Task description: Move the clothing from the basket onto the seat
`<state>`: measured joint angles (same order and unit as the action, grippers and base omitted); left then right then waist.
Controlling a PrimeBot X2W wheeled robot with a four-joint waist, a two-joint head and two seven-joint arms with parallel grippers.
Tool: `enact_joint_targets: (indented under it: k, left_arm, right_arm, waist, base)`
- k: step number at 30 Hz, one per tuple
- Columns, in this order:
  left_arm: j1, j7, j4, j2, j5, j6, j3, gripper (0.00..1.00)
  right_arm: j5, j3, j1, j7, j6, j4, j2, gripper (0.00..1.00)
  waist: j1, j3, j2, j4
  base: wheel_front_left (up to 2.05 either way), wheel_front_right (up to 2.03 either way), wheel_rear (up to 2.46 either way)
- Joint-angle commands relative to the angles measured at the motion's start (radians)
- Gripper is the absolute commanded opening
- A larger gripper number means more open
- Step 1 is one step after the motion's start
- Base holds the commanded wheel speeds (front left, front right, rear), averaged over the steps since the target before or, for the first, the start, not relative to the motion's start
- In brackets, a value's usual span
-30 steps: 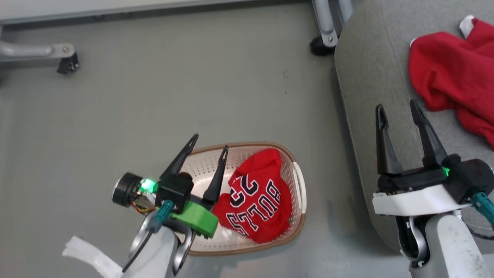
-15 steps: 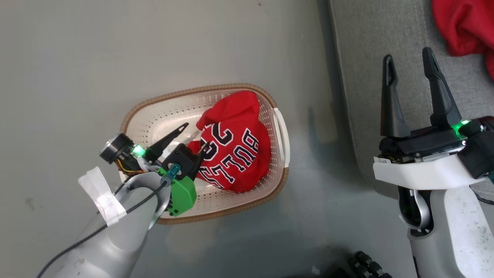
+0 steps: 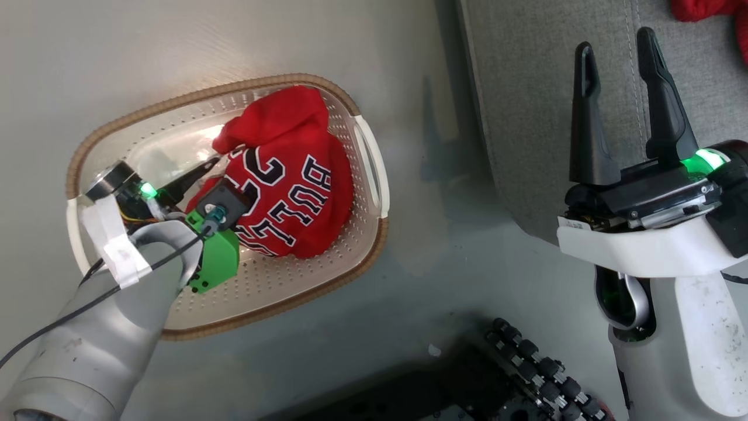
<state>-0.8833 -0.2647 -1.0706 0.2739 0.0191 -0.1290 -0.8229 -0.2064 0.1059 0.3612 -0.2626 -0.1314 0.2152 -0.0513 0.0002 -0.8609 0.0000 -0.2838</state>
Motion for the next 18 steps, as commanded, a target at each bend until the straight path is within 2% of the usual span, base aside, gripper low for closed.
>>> enact_joint_targets:
  k: [1,10,18]
  left_arm:
    - [-0.033,0.010,-0.032,0.011,0.026,-0.002,-0.004,1.00]
    - [-0.117,0.026,-0.137,0.003,0.101,-0.002,-0.056,1.00]
    - [-0.088,0.012,-0.092,-0.016,0.237,-0.002,-0.193,1.00]
  right_arm:
    - [-0.007,0.005,0.023,-0.003,0.001,0.011,0.001,1.00]
    - [-0.013,0.019,0.043,-0.003,0.001,0.029,0.001,1.00]
    - [-0.004,0.013,0.055,-0.003,0.001,0.016,0.001,1.00]
  waist:
    - [-0.0002,-0.078,0.0000,-0.072]
    - [-0.0002,-0.144,0.0000,-0.089]
    - [-0.0002,-0.140,0.0000,-0.070]
  base:
    - [0.00,0.00,0.00]
    - [0.00,0.00,0.00]
    - [0.00,0.00,0.00]
